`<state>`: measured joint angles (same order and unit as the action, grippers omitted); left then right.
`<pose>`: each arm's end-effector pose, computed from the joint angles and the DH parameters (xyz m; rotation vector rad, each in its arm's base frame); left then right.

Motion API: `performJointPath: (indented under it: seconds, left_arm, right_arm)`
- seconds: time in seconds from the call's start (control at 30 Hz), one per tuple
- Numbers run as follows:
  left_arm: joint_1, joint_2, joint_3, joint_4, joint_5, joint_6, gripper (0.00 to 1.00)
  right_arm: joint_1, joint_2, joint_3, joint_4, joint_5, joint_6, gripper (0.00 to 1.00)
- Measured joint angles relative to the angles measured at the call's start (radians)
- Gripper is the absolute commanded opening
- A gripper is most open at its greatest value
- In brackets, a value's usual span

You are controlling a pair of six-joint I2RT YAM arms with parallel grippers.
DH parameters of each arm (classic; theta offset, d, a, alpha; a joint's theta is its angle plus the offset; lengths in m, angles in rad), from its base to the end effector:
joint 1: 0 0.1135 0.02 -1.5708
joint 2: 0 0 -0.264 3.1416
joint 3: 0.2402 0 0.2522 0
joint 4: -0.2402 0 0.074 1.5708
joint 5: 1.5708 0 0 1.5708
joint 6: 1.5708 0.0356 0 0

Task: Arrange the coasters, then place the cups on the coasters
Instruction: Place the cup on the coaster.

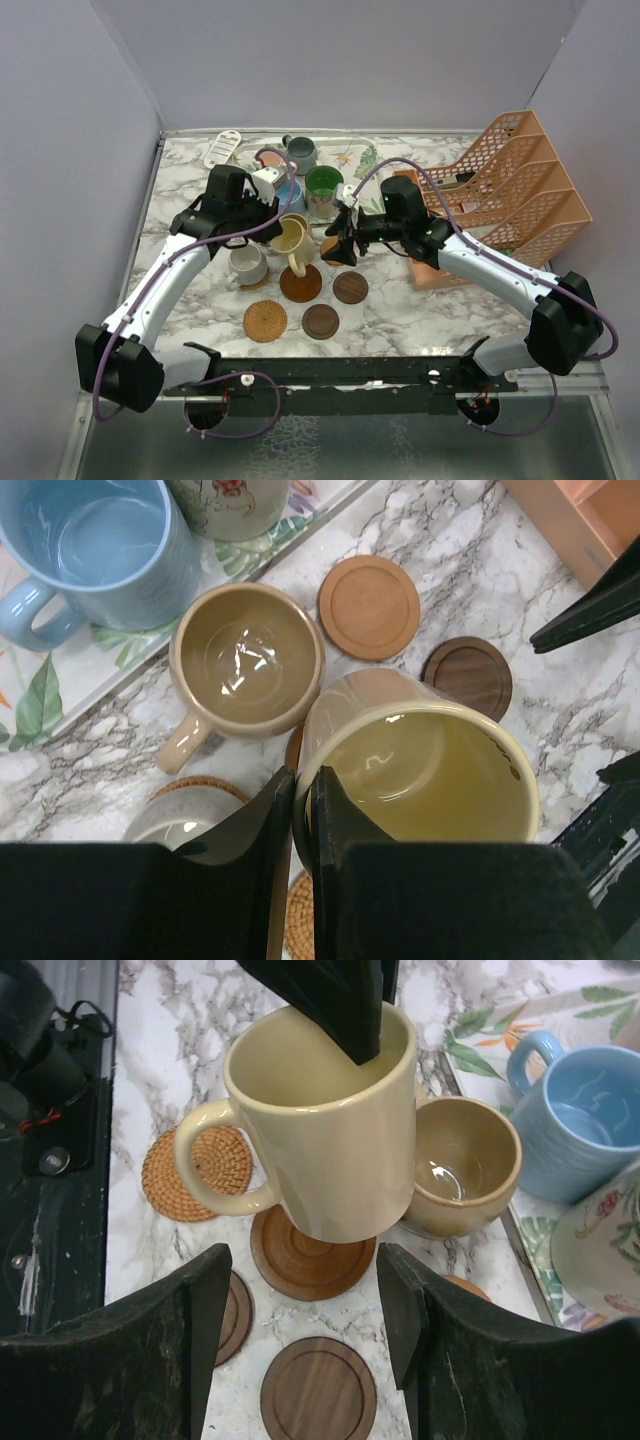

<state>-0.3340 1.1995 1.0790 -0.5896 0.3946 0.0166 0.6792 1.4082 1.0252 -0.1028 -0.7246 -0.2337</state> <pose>0.2370 -0.0967 0.3200 0.6037 2.2088 -0.6155 0.2310 0.2168 0.2911 -1.3061 1.6116 1.0169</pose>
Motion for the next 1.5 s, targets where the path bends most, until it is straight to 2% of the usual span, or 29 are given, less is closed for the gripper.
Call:
performJointPath:
  seconds: [0.2, 0.47, 0.63, 0.93, 1.37, 1.5]
  left_arm:
    - [-0.043, 0.057, 0.026, 0.052, -0.079, -0.037, 0.00]
    - [-0.100, 0.124, 0.066, 0.124, -0.206, -0.058, 0.00]
    - [-0.126, 0.139, 0.106, 0.152, -0.227, -0.084, 0.00]
    - [-0.144, 0.140, 0.130, 0.174, -0.252, -0.137, 0.00]
    - [-0.226, 0.180, 0.167, 0.221, -0.398, -0.095, 0.00]
    - [-0.248, 0.201, 0.187, 0.241, -0.433, -0.080, 0.00]
  right_arm:
    - [0.000, 0.010, 0.010, 0.018, 0.100, 0.092, 0.63]
    - [0.000, 0.093, 0.210, -0.011, 0.201, 0.227, 0.63]
    - [0.000, 0.115, 0.294, -0.041, 0.294, 0.282, 0.61]
    - [0.000, 0.148, 0.316, -0.123, 0.444, 0.327, 0.54]
    - [0.001, 0.203, 0.382, -0.175, 0.572, 0.327, 0.30]
    - [-0.006, 0.208, 0.398, -0.190, 0.593, 0.325, 0.25]
